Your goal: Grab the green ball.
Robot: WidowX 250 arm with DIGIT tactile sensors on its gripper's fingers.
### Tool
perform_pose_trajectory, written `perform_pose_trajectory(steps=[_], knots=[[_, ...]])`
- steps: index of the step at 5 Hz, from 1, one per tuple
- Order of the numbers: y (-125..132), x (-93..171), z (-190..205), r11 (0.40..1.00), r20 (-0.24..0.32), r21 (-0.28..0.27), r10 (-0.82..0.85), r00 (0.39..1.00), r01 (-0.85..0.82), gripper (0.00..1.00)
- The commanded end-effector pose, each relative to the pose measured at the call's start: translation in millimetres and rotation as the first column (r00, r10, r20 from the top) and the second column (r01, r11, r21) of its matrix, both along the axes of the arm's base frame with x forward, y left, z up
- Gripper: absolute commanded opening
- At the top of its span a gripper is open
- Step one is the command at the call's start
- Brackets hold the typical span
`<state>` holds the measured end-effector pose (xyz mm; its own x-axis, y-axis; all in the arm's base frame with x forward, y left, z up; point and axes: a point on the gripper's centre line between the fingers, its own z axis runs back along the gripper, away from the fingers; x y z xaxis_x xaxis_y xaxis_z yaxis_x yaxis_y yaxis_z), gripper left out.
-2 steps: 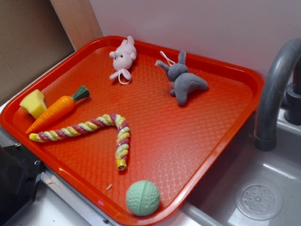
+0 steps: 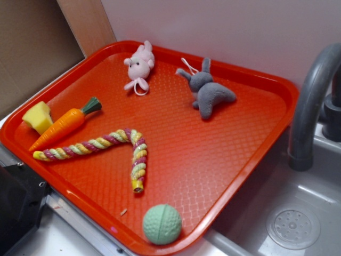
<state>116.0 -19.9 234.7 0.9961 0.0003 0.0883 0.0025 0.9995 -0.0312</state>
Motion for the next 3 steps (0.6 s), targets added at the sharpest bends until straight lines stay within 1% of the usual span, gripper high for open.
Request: perform_pose_trajectory(steps=[1,2,3], knots=[[-39,59,-4,0.907,0.08,0.08,-0.42,0.904,0.414,1.0],[-96,70,-18,0.773,0.073,0.121,-0.633,0.771,0.623,1.0],[-147,47,-45,0.588,0.025,0.136,-0.807,0.59,0.798,1.0]])
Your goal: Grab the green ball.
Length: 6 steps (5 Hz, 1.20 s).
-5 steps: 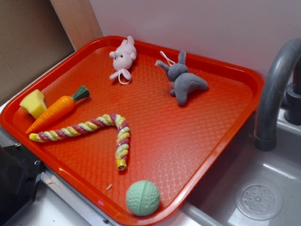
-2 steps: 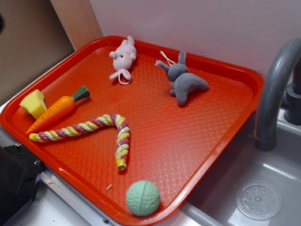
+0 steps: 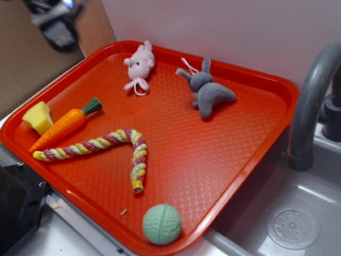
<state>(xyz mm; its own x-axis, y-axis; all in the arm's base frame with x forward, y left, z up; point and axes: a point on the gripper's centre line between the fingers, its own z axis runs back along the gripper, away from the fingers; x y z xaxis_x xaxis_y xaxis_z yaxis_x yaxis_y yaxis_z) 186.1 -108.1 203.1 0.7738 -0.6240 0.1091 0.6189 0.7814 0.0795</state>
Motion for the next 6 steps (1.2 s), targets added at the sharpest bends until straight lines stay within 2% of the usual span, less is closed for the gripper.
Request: perform_pose_trajectory(steps=[1,2,4,5,6], knots=[[-92,-58,-46,0.865,-0.053,0.046,-0.497,0.866,0.499,1.0],[-92,-68,-86,0.78,-0.126,0.101,-0.606,0.785,0.618,1.0],[-102,-75,-137,0.76,-0.192,0.113,-0.615,0.765,0.64,1.0],[-114,-80,-153,0.736,-0.262,-0.024,-0.658,0.706,0.677,1.0],[-119,-88,-159,0.708,-0.296,-0.1,-0.692,0.658,0.699,1.0]])
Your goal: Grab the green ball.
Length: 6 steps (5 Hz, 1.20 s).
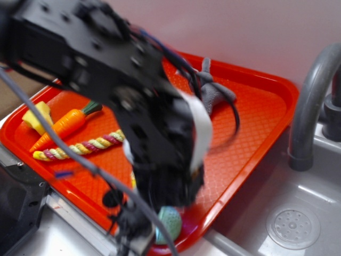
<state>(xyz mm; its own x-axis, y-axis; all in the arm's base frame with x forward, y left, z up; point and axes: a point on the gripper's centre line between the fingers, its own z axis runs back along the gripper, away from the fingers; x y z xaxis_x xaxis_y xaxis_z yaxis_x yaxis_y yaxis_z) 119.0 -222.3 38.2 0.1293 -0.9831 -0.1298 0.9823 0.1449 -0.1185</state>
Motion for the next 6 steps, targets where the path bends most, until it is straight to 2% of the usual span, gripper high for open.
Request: perform_pose_trajectory(steps=[1,2,3,4,5,6], knots=[[-1,-23,0,0.999,-0.069,-0.045,0.006,0.998,-0.009,0.0],[10,-16,10,0.993,0.079,0.01,0.119,0.99,-0.12,0.0],[15,-12,23,0.974,0.192,0.003,0.22,0.956,-0.225,0.0],[16,-3,30,0.928,0.324,-0.036,0.362,0.874,-0.371,0.0],[35,30,49,0.805,0.371,-0.127,0.58,0.725,-0.579,0.0],[63,66,72,0.634,0.363,-0.152,0.749,0.554,-0.758,0.0]])
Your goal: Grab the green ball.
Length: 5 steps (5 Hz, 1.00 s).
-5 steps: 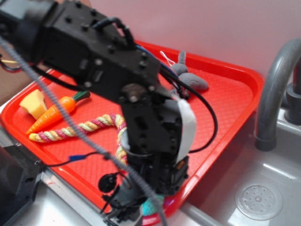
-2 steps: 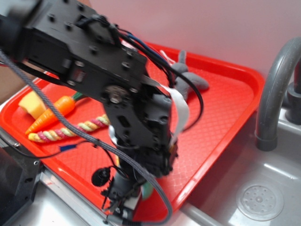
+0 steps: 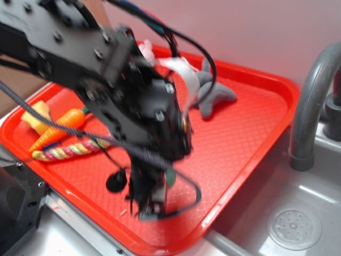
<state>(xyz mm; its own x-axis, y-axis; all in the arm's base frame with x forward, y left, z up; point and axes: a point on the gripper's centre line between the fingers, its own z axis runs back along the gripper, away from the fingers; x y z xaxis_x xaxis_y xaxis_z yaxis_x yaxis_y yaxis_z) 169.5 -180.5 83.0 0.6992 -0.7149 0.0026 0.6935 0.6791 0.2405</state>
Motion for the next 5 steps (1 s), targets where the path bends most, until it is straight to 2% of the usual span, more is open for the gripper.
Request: perform_pose_trajectory(steps=[1,2,3,4,5], knots=[[54,35,53,0.865,0.043,-0.093,0.498,0.866,-0.492,0.0],[70,32,92,0.715,0.056,-0.131,0.697,0.715,-0.687,0.0],[72,15,118,0.588,0.078,-0.211,0.806,0.587,-0.781,0.0],[69,4,125,0.577,0.137,-0.257,0.816,0.562,-0.775,0.0],[70,4,117,0.567,0.1,-0.347,0.814,0.572,-0.747,0.0]])
